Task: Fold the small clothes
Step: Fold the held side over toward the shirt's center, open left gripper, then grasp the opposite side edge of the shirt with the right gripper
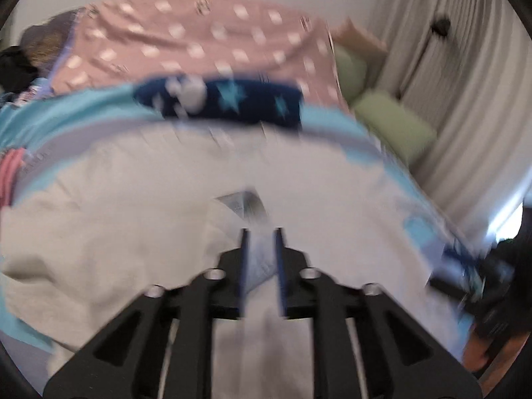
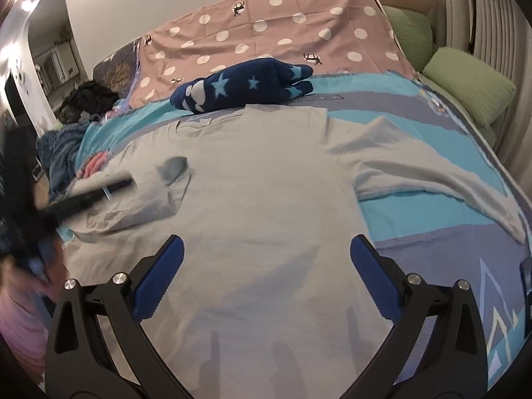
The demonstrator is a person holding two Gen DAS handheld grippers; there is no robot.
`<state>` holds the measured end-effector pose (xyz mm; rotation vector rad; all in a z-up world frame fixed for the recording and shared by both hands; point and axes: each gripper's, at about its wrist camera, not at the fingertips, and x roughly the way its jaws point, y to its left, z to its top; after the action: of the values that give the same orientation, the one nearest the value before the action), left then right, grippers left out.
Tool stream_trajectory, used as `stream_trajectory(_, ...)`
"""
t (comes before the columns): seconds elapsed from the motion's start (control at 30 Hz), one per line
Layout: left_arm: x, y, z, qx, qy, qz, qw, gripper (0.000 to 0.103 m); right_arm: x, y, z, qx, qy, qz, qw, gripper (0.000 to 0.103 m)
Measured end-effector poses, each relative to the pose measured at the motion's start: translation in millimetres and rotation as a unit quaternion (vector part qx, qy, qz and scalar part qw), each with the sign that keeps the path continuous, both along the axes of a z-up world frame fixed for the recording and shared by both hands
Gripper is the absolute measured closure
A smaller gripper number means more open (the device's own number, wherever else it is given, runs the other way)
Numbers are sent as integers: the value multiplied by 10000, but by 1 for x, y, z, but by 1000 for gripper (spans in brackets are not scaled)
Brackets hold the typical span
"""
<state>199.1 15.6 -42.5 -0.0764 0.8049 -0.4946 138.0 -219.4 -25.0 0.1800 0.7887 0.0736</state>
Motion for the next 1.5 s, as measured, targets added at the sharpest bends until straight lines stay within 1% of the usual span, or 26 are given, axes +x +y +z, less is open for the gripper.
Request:
stream_trajectory(0.03,0,1,-6,51,61,-26,10000,71,2,-4,-2,108,48,69,9999,6)
stream_trajectory(0.07,-3,2,-10,92,109,-34,9999,64,4,-6,-3,188,104,134,9997,13)
stream_trajectory(0.1,-5,3,-11,92,104,-4,9999,61,8,-8,-4,300,190,235,9991,17)
stream_trajectory(0.13,-7,10,-10,96,85,67,9999,55,13,-9,-6,475,301,390,9977,27)
stream_trajectory(0.17,-11,18,-9,118,40,202,9997,50,19,-8,-7,617,384,527,9960,41)
stream_trajectory(0.2,-14,26,-8,152,-18,344,9993,48,24,-6,-8,748,448,684,9938,49)
stream_trajectory(0.23,-14,32,-7,175,-58,443,9988,44,32,-2,-9,876,522,904,9907,66)
stream_trajectory(0.27,-15,42,-7,209,-104,587,9980,44,38,2,-9,917,577,1043,9886,75)
stream_trajectory(0.33,-19,54,-6,280,-106,772,9966,44,54,17,-11,1063,717,1321,9829,75)
stream_trajectory(0.43,-25,65,-5,305,-129,922,9952,42,71,30,-17,1459,1004,1413,9740,30)
stream_trajectory(0.5,-31,73,-10,374,-117,1008,9941,42,78,39,-21,1707,1190,1421,9677,30)
stream_trajectory(0.57,-35,78,-15,439,-78,1030,9937,42,85,52,-23,1751,1332,1615,9620,30)
stream_trajectory(0.7,-39,85,-21,446,-11,1023,9938,42,103,71,-28,1517,1408,1647,9644,30)
stream_trajectory(0.83,-37,92,-29,270,112,1075,9938,42,130,82,-44,1540,1549,1498,9643,30)
stream_trajectory(0.9,-35,94,-36,197,205,1102,9935,42,138,93,-46,1304,1377,1471,9708,32)
stream_trajectory(1.0,-35,97,-37,78,221,1093,9937,42,143,111,-47,902,1277,1552,9754,36)
stream_trajectory(1.03,-35,97,-37,57,231,1090,9938,42,144,114,-47,846,1249,1574,9759,40)
stream_trajectory(1.1,-34,98,-38,24,251,1086,9938,42,147,121,-48,814,1234,1622,9756,52)
stream_trajectory(1.13,-34,98,-38,20,249,1087,9938,42,149,122,-48,812,1227,1643,9754,72)
stream_trajectory(1.17,-35,98,-38,22,245,1088,9938,42,152,124,-49,812,1241,1693,9743,98)
stream_trajectory(1.23,-35,98,-37,22,221,1099,9937,42,156,123,-48,944,1325,1748,9711,98)
stream_trajectory(1.3,-39,100,-32,64,115,1223,9924,42,154,118,-38,1115,1130,1690,9727,98)
stream_trajectory(1.4,-47,104,-18,190,-171,1309,9911,42,147,110,-11,1000,672,1704,9780,98)
stream_trajectory(1.43,-52,106,-12,414,-369,1398,9886,42,145,108,-5,954,585,1687,9793,98)
stream_trajectory(1.47,-54,108,-8,603,-499,1490,9857,37,143,102,6,877,435,1642,9816,98)
stream_trajectory(1.5,-57,110,-5,871,-661,1626,9806,31,142,97,13,840,341,1608,9828,98)
